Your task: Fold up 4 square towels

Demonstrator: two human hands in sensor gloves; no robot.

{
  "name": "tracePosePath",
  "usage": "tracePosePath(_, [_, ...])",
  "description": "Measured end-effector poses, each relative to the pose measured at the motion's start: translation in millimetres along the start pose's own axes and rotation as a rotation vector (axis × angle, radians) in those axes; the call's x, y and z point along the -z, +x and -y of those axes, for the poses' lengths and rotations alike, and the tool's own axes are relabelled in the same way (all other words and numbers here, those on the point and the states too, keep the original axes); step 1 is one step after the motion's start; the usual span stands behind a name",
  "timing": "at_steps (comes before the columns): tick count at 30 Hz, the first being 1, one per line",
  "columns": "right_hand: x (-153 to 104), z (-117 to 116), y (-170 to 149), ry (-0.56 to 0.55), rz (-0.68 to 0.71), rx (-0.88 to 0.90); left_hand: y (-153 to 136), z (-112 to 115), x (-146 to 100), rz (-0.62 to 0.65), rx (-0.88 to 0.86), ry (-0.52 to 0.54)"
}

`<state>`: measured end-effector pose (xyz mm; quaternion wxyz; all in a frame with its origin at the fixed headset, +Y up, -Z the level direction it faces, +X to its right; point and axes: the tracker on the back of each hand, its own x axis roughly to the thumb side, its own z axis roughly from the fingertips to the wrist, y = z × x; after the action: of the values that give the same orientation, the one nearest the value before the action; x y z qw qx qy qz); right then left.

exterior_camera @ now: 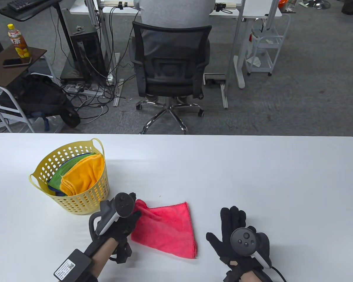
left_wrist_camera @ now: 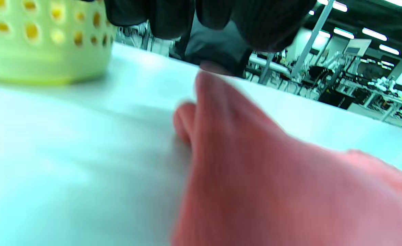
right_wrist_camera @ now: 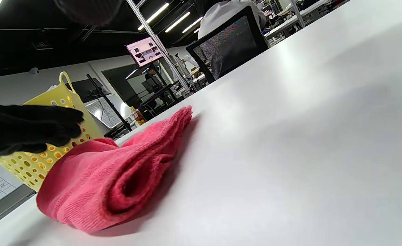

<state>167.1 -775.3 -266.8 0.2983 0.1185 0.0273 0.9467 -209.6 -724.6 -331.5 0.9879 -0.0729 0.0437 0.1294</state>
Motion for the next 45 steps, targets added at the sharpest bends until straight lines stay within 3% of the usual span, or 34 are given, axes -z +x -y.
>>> tracePosePath(3, [0.3, 0.3, -0.4, -0.001, -0.006, 0.0, 20.7, -20.0, -9.6, 0.039, 0.018, 0.044])
tracePosePath(6, [0.7, -0.3, -1.2, 0.003, -0.013, -0.002, 60.9, -22.4, -16.0, 0.107, 0.08, 0.039])
tracePosePath(9, [0.3, -1.0, -0.9, 0.007, -0.018, -0.001, 102.7, -4.2, -14.3, 0.123, 0.171, 0.011])
tracePosePath(12, [-0.7, -1.9, 0.0, 0.016, -0.021, -0.006, 141.2, 35.0, 4.2, 0.081, 0.338, -0.065])
tracePosePath(14, [-1.3, -2.3, 0.7, 0.019, -0.02, -0.007, 154.0, 60.9, 19.2, 0.023, 0.446, -0.148])
tracePosePath(16, [-1.8, -2.6, 1.4, 0.022, -0.019, -0.005, 158.9, 80.0, 31.6, -0.009, 0.453, -0.144])
tracePosePath(19, [-1.8, -3.2, 1.1, 0.028, -0.015, -0.003, 163.6, 96.6, 41.6, -0.053, 0.469, -0.105])
tracePosePath(23, [-1.5, -3.9, 1.2, 0.04, -0.011, 0.007, 163.7, 96.9, 39.2, -0.04, 0.457, -0.104])
tracePosePath(33, [-1.5, -5.4, 2.3, 0.056, -0.006, 0.023, 106.5, 68.3, 34.9, 0.061, -0.103, -0.239])
tracePosePath(40, [-0.5, -7.4, 0.4, 0.071, -0.022, 0.032, 84.1, 48.9, 16.3, 0.136, -0.234, -0.232])
tracePosePath(45, [-2.7, -2.4, 5.1, -0.004, 0.029, 0.077, 87.1, 34.1, -9.1, 0.302, -0.429, -0.259])
